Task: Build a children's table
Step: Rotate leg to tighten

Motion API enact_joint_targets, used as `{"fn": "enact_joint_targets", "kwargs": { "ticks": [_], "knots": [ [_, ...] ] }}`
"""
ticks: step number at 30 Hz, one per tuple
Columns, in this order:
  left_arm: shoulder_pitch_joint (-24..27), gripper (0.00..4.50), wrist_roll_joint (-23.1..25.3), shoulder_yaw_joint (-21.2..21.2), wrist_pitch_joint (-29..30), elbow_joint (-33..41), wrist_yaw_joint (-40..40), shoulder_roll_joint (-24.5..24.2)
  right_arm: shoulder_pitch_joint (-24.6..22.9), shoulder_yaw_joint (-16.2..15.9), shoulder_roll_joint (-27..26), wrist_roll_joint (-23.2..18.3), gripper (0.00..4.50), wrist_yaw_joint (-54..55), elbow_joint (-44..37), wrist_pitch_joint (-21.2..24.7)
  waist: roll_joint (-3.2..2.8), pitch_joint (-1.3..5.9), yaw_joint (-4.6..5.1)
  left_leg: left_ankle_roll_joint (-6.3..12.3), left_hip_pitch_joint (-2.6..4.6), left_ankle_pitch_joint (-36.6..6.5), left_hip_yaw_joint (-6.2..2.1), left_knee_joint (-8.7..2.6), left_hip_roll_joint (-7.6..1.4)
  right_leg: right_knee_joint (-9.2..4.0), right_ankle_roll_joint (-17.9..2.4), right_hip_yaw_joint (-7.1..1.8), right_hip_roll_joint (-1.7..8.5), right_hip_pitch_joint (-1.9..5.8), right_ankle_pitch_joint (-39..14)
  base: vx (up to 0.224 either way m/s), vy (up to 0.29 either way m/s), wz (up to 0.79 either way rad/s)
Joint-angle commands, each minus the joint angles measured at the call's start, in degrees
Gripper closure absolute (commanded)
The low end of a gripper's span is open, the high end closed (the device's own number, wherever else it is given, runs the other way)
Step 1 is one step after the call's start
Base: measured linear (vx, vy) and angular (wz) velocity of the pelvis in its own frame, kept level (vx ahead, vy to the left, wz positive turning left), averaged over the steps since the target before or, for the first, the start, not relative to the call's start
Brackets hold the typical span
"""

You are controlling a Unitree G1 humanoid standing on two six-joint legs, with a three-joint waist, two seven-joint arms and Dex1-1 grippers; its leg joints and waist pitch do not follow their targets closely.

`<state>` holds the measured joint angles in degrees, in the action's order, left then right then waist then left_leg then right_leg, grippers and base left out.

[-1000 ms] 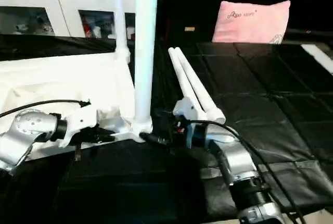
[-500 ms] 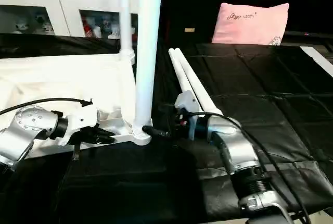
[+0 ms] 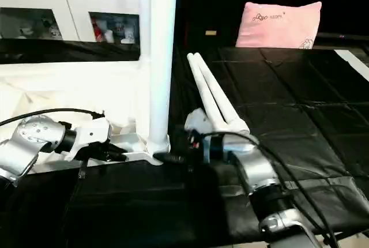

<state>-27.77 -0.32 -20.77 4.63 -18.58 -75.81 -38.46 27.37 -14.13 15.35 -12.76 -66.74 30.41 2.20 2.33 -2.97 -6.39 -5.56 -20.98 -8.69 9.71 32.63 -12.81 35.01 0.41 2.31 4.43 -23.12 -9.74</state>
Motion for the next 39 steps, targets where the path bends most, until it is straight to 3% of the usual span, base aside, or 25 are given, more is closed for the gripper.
{"fn": "enact_joint_targets", "kwargs": {
  "ticks": [1,2,7,8,9,11,19,22,31,37,39],
  "knots": [
    [0.32,4.5,1.49,-3.12,-1.25,1.88,-2.97,-0.52,1.7,-0.81,0.73,0.76,0.05,-2.11,1.35,-0.26,-1.04,3.59,0.38,-1.95,1.13,-21.77,0.34,-3.99,-0.21,-4.06,-11.6,-1.54,2.33,1.84,-16.96,0.0,0.0,0.0],
    [0.31,4.5,1.48,-3.15,-1.28,1.95,-3.07,-0.53,1.83,-0.82,0.69,0.82,0.05,-2.24,1.61,-0.36,-1.22,3.62,0.3,-1.88,1.11,-21.28,0.34,-3.98,-0.22,-3.94,-11.79,-1.53,2.31,1.87,-16.38,0.0,0.0,0.0],
    [0.56,4.5,1.67,-3.96,-1.94,3.45,-5.03,-1.28,3.73,-0.87,-0.27,1.2,0.05,-3.91,5.27,-1.82,-1.0,3.4,0.31,-1.63,1.01,-20.75,0.43,-3.99,-0.2,-3.85,-12.02,-1.56,2.32,1.79,-16.17,0.0,0.0,0.0],
    [0.57,4.5,1.68,-3.97,-1.95,3.47,-5.05,-1.3,3.75,-0.88,-0.28,1.19,0.38,-3.96,5.3,-1.82,-1.04,3.4,0.28,-1.62,0.99,-20.67,0.41,-4.05,-0.23,-3.88,-11.85,-1.55,2.33,1.85,-16.35,0.0,0.0,0.0],
    [0.55,4.5,1.86,-4.21,-2.2,3.68,-5.35,-1.45,4.07,-1.14,-0.33,0.99,0.38,-5.4,6.0,-1.74,-0.79,3.41,0.25,-1.46,0.99,-20.34,0.44,-4.0,-0.24,-3.82,-11.86,-1.55,2.33,1.84,-16.16,0.0,0.0,0.0],
    [0.5,4.5,2.13,-4.54,-2.51,3.88,-5.8,-1.62,4.3,-1.55,-0.29,0.98,0.46,-7.0,6.54,-1.75,-0.86,3.39,0.26,-1.36,0.99,-20.44,0.48,-4.02,-0.29,-3.83,-11.98,-1.54,2.32,1.78,-16.14,0.0,0.0,0.0],
    [0.52,4.5,2.81,-5.69,-3.01,4.98,-7.04,-1.96,5.16,-2.31,-0.97,1.57,1.32,-9.84,8.62,-3.06,-0.51,3.42,0.18,-1.46,1.01,-20.88,0.46,-4.08,-0.34,-3.91,-11.69,-1.54,2.48,1.75,-18.06,0.0,0.0,0.0],
    [0.27,4.5,3.14,-6.19,-3.42,4.87,-7.13,-1.93,5.52,-2.32,-1.07,1.65,1.58,-10.8,9.29,-3.31,-0.64,3.43,0.12,-1.44,1.02,-20.31,0.45,-4.1,-0.38,-3.87,-11.65,-1.56,2.48,1.73,-17.44,0.0,0.0,0.0],
    [-0.29,4.5,3.79,-6.08,-3.11,4.01,-6.82,-1.58,4.58,-2.42,-0.94,1.75,1.71,-12.29,8.72,-3.24,-0.66,3.46,0.02,-1.39,1.01,-20.25,0.51,-4.05,-0.33,-3.83,-11.82,-1.56,2.43,1.77,-17.05,0.0,0.0,0.0],
    [1.27,4.5,0.9,-0.95,8.16,4.62,0.63,1.14,-0.65,-0.15,-3.88,0.85,1.71,-3.43,6.34,1.62,-0.7,3.38,-0.04,-1.87,1.11,-21.33,0.47,-4.2,-0.29,-3.92,-11.57,-1.61,2.46,1.62,-18.6,0.0,0.0,0.0],
    [1.62,4.5,0.28,0.36,10.65,5.17,2.8,2.01,-1.53,0.62,-5.35,1.14,1.71,0.24,6.95,1.46,-0.63,3.1,0.37,-2.67,1.25,-24.83,0.16,-4.32,-0.16,-4.55,-10.12,-1.55,2.69,1.32,-24.88,0.0,0.0,0.0]
  ]
}}
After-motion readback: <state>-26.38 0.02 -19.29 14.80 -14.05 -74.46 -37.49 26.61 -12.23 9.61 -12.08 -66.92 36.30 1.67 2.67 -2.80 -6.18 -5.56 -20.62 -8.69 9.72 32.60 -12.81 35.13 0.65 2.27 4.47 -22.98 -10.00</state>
